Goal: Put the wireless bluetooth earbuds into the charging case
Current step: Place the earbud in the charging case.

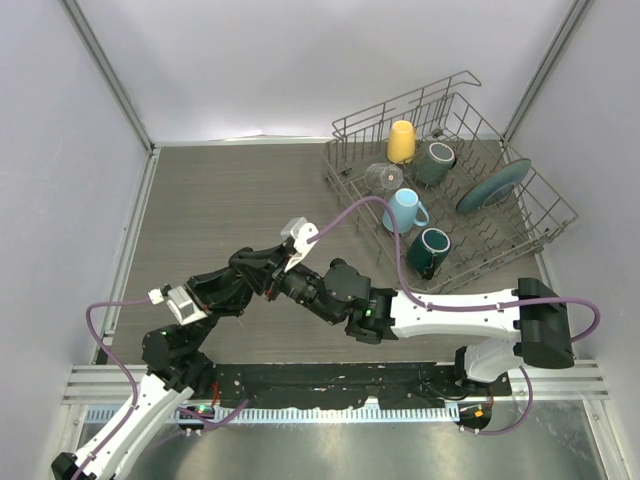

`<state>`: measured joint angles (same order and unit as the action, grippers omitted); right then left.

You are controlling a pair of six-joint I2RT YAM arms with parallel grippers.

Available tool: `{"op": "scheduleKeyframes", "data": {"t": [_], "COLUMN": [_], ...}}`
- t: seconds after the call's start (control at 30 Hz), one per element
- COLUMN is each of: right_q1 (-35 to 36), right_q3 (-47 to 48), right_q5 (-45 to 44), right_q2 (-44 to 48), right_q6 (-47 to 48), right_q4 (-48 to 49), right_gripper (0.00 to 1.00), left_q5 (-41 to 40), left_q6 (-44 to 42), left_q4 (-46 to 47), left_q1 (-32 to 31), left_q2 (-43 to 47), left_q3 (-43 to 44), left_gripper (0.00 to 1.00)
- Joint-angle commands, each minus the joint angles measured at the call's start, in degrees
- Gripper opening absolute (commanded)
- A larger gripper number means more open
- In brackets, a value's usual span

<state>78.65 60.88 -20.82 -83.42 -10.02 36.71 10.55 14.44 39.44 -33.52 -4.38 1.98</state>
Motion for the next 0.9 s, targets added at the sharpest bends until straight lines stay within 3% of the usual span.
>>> {"op": "scheduleKeyframes", "data": {"t": [0.0,0.6,0.87], "right_q1": [0.36,0.36,2.2], "right_q3": [2.58,2.66,1.7], "right_q5": [-0.45,-0.1,-3.79], "right_q2": [-0.61,-2.19,-2.01], "right_q6": [1.05,1.58,5.45], "right_q4": [0.03,-0.58,-2.17], "right_gripper": [0.01,0.01,0.01], "left_q5": [0.18,-0.17,-1.32], "left_q6": [-0.73,-0.11,0.68], "left_q4": [4.06,5.21,6.08], "left_q1": [0.12,0.12,0.12], "left_q2": [0.08,-0.01,0.25], "left_q3": [-5.58,-5.49,-5.76], "left_gripper": [0.0,0.0,0.0]}}
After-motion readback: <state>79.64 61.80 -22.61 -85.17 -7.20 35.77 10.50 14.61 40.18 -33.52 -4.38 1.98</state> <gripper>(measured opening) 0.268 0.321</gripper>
